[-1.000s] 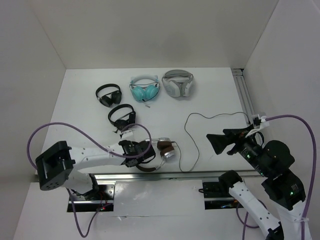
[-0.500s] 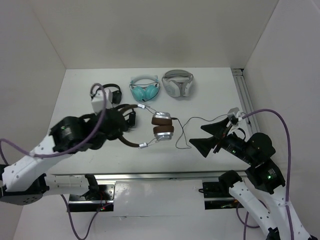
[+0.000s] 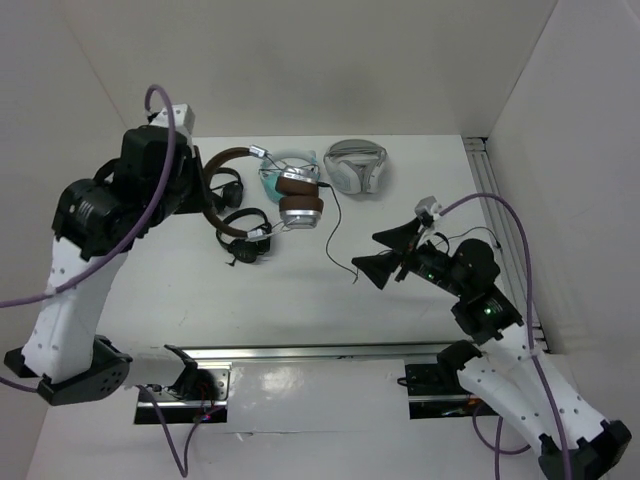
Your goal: Wrap the headphones
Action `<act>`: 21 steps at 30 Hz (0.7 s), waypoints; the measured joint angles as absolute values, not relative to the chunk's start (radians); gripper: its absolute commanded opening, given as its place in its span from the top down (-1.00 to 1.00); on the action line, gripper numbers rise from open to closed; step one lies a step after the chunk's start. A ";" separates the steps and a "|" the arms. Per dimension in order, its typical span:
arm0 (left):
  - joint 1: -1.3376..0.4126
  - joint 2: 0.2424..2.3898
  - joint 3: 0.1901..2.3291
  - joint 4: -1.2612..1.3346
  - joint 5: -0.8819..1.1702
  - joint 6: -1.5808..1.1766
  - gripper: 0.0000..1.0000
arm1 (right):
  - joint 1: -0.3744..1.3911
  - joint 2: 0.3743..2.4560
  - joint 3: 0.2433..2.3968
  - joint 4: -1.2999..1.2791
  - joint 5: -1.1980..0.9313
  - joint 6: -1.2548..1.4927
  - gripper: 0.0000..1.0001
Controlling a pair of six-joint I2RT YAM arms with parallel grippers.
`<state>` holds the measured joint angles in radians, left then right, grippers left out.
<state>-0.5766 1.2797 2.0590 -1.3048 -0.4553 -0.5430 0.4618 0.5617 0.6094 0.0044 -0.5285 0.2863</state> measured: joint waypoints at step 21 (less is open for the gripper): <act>-0.264 1.364 2.078 -1.227 -0.065 -0.465 1.00 | 0.606 1.041 0.608 0.172 -0.292 0.170 -0.18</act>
<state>-0.2642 1.3636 2.0781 -1.2270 -0.0647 -0.4652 0.6064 1.0409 0.6083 0.1719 -0.2916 0.1703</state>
